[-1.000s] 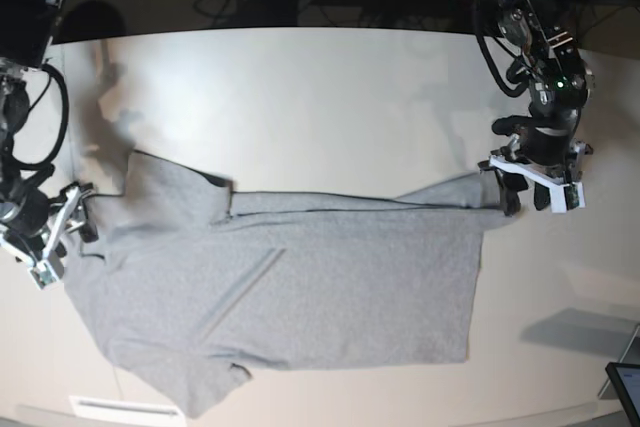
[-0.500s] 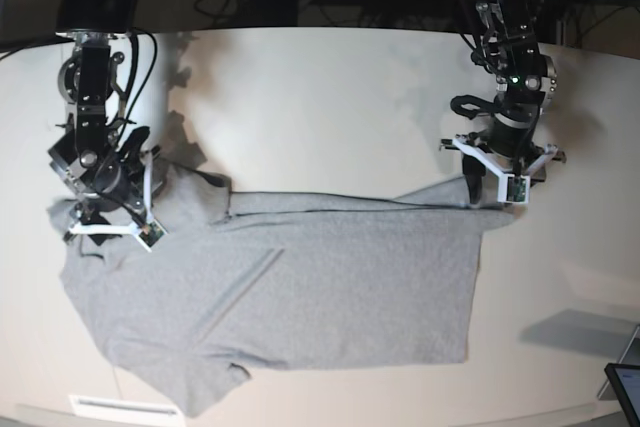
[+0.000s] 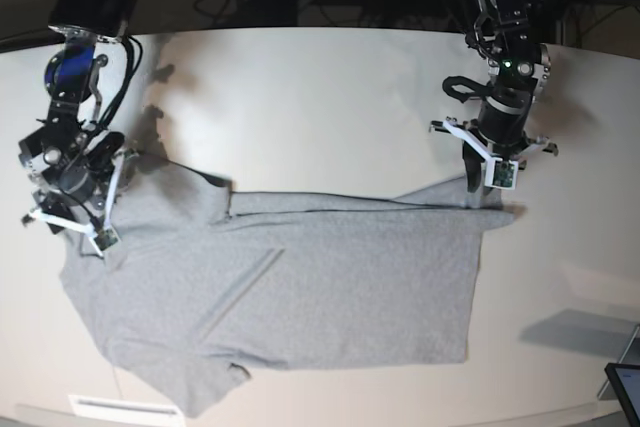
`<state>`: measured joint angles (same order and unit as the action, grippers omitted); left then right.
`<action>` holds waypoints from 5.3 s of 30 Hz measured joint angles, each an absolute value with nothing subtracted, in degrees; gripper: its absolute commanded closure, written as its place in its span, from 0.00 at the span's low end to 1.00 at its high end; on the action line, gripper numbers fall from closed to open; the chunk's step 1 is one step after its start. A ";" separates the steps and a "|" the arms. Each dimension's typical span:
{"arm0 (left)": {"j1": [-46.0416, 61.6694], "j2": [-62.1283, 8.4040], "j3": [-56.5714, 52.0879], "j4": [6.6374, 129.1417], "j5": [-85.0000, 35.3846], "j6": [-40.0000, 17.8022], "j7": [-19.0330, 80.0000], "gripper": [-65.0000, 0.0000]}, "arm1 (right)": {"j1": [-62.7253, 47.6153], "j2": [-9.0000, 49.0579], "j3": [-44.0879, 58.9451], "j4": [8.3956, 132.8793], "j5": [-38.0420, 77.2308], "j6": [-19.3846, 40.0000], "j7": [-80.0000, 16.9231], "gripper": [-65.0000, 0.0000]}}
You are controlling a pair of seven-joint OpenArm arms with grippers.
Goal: Fold the T-shirt properly
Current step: 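Open both grippers and lift them off the folded edge, then lower the right gripper onto the sleeve corner and pinch it, then pull the pinched sleeve with the right gripper toward the hem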
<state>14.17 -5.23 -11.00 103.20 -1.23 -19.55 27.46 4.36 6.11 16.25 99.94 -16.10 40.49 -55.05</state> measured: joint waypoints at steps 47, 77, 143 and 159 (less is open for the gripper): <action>17.19 -5.72 -11.64 103.46 -1.32 -19.55 26.92 0.95 | -1.93 4.43 37.98 82.48 51.07 40.25 -75.29 0.48; 17.30 -5.61 -11.64 103.46 -1.30 -19.53 26.92 0.95 | 0.95 8.21 37.93 82.04 49.58 39.83 -75.35 0.48; 17.32 -5.69 -11.68 103.46 -1.32 -19.55 26.92 0.95 | 5.76 7.73 34.81 74.35 49.47 39.81 -73.56 1.00; 19.22 -5.34 -11.68 103.50 -1.41 -19.55 26.89 0.95 | 17.56 7.90 24.58 74.00 49.58 39.86 -74.19 1.00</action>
<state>19.22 -5.34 -11.68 103.50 -1.41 -19.55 26.89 17.56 7.90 24.58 74.00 49.58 39.86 -74.19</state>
